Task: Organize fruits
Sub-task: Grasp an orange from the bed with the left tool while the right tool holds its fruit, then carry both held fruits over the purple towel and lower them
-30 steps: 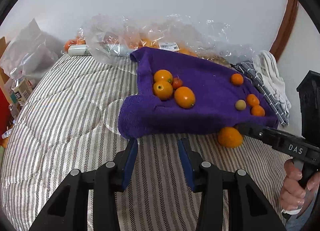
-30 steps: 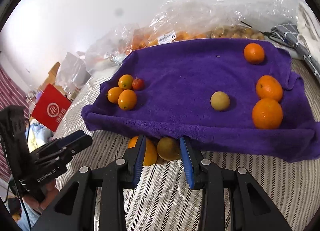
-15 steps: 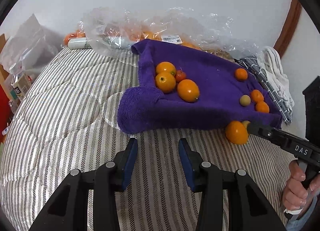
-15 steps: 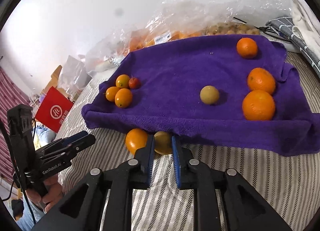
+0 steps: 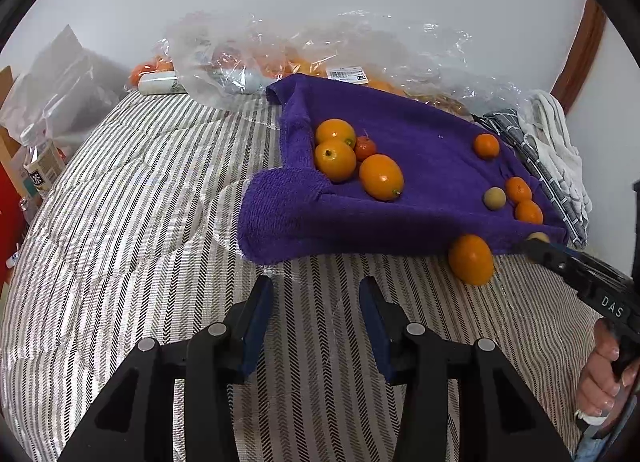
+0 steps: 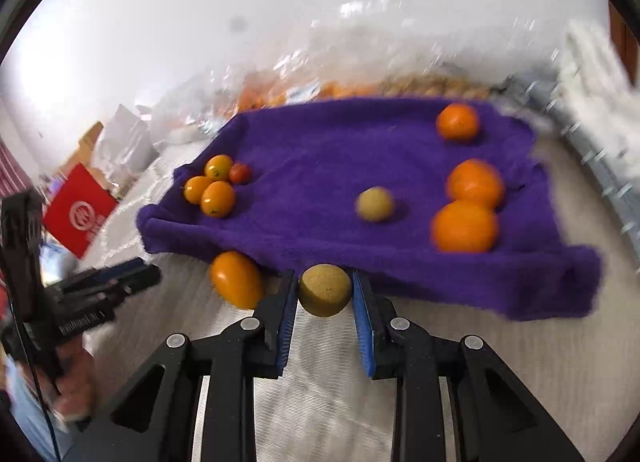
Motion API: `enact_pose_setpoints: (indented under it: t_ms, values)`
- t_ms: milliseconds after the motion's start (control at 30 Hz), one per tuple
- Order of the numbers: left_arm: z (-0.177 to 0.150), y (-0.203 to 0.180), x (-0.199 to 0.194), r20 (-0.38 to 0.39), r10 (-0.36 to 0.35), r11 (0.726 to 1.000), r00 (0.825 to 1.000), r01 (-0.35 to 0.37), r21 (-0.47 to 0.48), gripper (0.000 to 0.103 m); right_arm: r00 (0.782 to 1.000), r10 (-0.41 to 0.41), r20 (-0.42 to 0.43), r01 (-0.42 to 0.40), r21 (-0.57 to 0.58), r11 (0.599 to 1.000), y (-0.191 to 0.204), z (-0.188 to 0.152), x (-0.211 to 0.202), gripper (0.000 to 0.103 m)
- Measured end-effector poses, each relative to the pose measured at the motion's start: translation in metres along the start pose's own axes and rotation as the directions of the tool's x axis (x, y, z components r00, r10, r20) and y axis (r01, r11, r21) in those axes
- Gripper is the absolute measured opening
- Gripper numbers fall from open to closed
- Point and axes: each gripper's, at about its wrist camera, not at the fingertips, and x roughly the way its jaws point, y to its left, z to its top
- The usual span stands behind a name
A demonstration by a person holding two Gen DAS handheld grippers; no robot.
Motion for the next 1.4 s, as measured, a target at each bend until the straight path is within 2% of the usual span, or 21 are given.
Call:
enact_pose_setpoints:
  t_ms: [100, 167, 333, 400, 600, 767, 867, 1100, 1267, 1400]
  values:
    - [0.000, -0.002, 0.000, -0.002, 0.010, 1.000, 1.000, -0.010, 0.007, 0.042, 0.996, -0.090, 0.005, 0.090, -0.041, 0.995, -0.014, -0.005, -0.006, 0.027]
    - [0.000, -0.003, 0.001, -0.003, 0.016, 1.000, 1.000, -0.016, 0.012, 0.042, 0.993, -0.118, -0.005, 0.118, -0.042, 0.992, -0.025, -0.007, -0.006, 0.027]
    - [0.000, -0.002, 0.001, -0.006, 0.018, 1.000, 1.000, -0.018, 0.015, 0.042, 0.989, -0.144, 0.037, 0.146, -0.057, 0.988, -0.041, -0.010, -0.015, 0.027]
    - [0.000, -0.001, 0.001, -0.006, 0.012, 1.000, 1.000, -0.012, 0.011, 0.042, 0.994, -0.105, 0.035, 0.106, -0.029, 0.994, -0.046, -0.009, -0.015, 0.027]
    - [0.001, 0.003, 0.001, -0.010, -0.011, 1.000, 1.000, 0.011, -0.009, 0.042, 0.994, -0.100, -0.032, 0.101, 0.039, 0.994, -0.064, -0.008, -0.012, 0.027]
    - [0.000, 0.003, -0.001, -0.003, -0.023, 1.000, 1.000, 0.023, -0.021, 0.041, 0.987, -0.145, -0.062, 0.148, 0.053, 0.987, -0.077, -0.010, -0.009, 0.027]
    - [0.002, -0.008, -0.002, 0.000, -0.021, 1.000, 1.000, 0.021, -0.005, 0.041, 0.985, -0.171, -0.038, 0.173, 0.055, 0.983, -0.081, -0.010, -0.014, 0.027]
    - [0.012, -0.059, 0.001, -0.020, -0.129, 0.991, 0.991, 0.130, 0.030, 0.043, 0.982, -0.191, 0.015, 0.189, 0.084, 0.978, -0.093, -0.008, -0.028, 0.027]
    - [0.021, -0.081, 0.017, -0.056, -0.185, 0.983, 0.981, 0.184, -0.009, 0.043, 0.980, -0.196, 0.035, 0.192, 0.091, 0.977, -0.097, -0.008, -0.032, 0.027]
    - [0.020, -0.086, 0.032, -0.090, -0.205, 0.978, 0.975, 0.202, -0.046, 0.043, 0.981, -0.191, 0.035, 0.187, 0.079, 0.979, -0.092, -0.009, -0.029, 0.027]
